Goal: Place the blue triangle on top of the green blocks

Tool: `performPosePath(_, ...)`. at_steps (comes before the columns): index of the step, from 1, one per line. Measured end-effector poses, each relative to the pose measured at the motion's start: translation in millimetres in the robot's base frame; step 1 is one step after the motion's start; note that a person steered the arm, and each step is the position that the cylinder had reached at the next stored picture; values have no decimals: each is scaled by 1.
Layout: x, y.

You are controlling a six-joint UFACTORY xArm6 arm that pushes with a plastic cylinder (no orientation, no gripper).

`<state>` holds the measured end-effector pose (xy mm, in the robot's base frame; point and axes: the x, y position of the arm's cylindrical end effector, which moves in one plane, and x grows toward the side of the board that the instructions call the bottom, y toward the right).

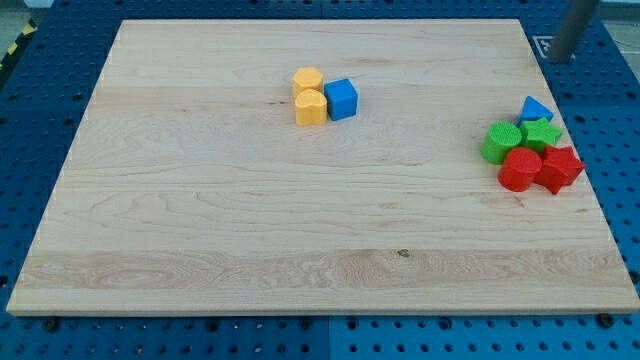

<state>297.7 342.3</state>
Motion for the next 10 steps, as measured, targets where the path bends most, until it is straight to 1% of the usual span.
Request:
performPosePath(1, 8, 3)
performPosePath(3, 79, -7)
performPosePath(5, 80, -7)
performPosePath(7, 125, -21)
performPosePath(8, 125, -41)
performPosePath(9, 123, -82)
performPosePath(10, 111, -93)
